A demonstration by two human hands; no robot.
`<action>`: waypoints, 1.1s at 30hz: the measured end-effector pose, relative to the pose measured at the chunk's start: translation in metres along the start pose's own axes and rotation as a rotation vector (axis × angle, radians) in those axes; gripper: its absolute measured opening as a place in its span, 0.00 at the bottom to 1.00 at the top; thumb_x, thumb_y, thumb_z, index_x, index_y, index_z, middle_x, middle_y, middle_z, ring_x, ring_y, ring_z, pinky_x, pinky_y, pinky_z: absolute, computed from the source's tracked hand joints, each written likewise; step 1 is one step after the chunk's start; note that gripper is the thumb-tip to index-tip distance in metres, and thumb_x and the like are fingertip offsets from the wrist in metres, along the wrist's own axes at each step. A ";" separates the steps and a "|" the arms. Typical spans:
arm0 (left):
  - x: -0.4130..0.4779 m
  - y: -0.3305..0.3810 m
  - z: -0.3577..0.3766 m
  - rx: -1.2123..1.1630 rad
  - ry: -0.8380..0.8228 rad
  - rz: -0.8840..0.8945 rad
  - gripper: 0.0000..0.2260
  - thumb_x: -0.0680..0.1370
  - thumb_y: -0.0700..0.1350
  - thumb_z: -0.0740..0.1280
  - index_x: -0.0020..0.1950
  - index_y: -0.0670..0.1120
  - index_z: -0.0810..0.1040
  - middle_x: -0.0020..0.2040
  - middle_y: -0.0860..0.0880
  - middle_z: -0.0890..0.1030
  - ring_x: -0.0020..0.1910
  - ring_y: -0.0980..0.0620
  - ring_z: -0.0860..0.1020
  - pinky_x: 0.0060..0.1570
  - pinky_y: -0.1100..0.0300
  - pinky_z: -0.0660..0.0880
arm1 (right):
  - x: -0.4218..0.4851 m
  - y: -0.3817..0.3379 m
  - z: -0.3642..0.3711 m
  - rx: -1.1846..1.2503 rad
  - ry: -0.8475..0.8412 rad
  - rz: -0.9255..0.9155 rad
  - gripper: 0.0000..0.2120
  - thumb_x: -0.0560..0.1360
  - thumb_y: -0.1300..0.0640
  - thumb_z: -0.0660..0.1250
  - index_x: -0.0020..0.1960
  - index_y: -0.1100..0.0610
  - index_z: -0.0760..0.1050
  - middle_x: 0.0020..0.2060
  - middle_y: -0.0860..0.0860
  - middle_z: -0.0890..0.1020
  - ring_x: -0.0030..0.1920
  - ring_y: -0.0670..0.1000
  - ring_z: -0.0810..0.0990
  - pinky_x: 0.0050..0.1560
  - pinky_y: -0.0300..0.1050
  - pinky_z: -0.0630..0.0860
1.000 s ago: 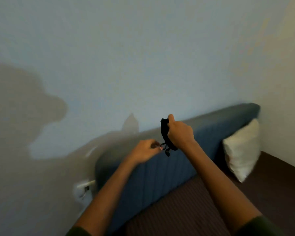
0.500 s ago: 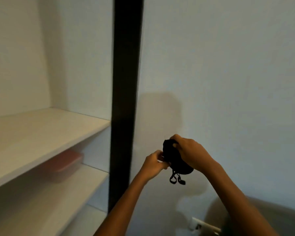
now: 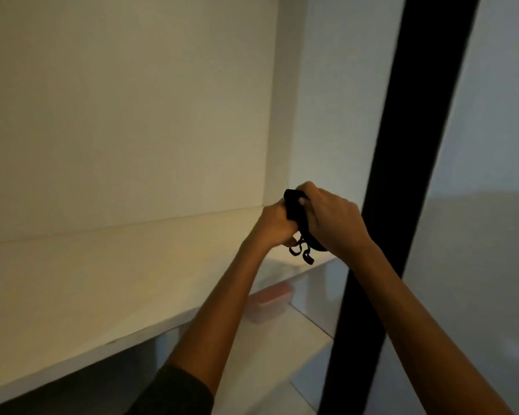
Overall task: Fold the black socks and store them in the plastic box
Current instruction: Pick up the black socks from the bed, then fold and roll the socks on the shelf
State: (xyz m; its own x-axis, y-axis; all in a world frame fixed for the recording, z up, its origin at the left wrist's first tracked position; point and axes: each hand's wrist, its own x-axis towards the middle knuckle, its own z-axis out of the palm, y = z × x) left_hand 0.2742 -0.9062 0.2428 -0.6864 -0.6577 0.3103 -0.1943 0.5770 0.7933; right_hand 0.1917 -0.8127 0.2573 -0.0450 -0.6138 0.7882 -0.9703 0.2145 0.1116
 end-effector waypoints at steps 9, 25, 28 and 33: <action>0.020 -0.082 -0.118 -0.156 0.013 -0.299 0.14 0.76 0.33 0.62 0.62 0.36 0.75 0.56 0.39 0.80 0.46 0.42 0.83 0.45 0.61 0.82 | 0.048 -0.069 0.103 0.043 -0.082 -0.163 0.10 0.79 0.55 0.57 0.57 0.57 0.70 0.44 0.53 0.82 0.41 0.58 0.81 0.28 0.43 0.62; -0.009 -0.205 -0.182 -0.064 0.365 -0.477 0.06 0.75 0.41 0.69 0.51 0.44 0.81 0.54 0.45 0.82 0.55 0.47 0.79 0.59 0.56 0.74 | 0.087 -0.157 0.206 0.611 -0.333 -0.029 0.15 0.79 0.47 0.56 0.55 0.55 0.74 0.49 0.55 0.83 0.50 0.58 0.81 0.46 0.46 0.74; -0.007 -0.213 -0.187 0.057 0.371 -0.459 0.09 0.73 0.38 0.71 0.52 0.45 0.82 0.51 0.46 0.83 0.53 0.50 0.80 0.59 0.58 0.74 | 0.108 -0.135 0.218 0.588 -0.467 0.103 0.14 0.77 0.48 0.60 0.53 0.56 0.76 0.51 0.54 0.82 0.53 0.57 0.80 0.52 0.47 0.74; 0.007 -0.218 -0.179 -0.017 0.524 -0.407 0.07 0.73 0.35 0.70 0.46 0.47 0.80 0.47 0.47 0.82 0.52 0.48 0.79 0.55 0.60 0.74 | 0.114 -0.119 0.242 0.754 -0.715 0.106 0.22 0.73 0.38 0.64 0.39 0.58 0.78 0.40 0.57 0.85 0.45 0.55 0.83 0.49 0.47 0.77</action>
State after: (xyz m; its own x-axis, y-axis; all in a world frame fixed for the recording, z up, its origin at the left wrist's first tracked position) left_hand 0.4374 -1.1235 0.1658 -0.1278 -0.9726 0.1944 -0.3523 0.2277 0.9078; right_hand 0.2443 -1.0921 0.1874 -0.0303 -0.9788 0.2027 -0.8389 -0.0854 -0.5376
